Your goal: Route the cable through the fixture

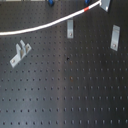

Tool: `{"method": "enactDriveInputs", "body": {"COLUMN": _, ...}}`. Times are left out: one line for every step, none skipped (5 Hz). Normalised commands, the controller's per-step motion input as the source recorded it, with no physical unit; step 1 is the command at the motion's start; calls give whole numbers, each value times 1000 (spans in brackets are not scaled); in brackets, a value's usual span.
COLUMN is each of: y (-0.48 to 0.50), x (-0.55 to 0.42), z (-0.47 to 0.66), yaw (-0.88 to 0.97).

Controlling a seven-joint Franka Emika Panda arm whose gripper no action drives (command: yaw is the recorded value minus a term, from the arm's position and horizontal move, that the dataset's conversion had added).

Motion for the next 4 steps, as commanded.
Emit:
{"method": "enactDriveInputs", "body": {"y": -1, "x": -1, "z": 77, "yaw": 0}}
{"method": "enactDriveInputs", "body": {"y": -267, "x": 241, "z": -2, "yaw": -643}}
{"method": "enactDriveInputs", "body": {"y": -16, "x": -14, "z": 91, "yaw": -995}}
{"method": "enactDriveInputs", "body": {"y": -176, "x": 40, "z": -1, "yaw": -411}}
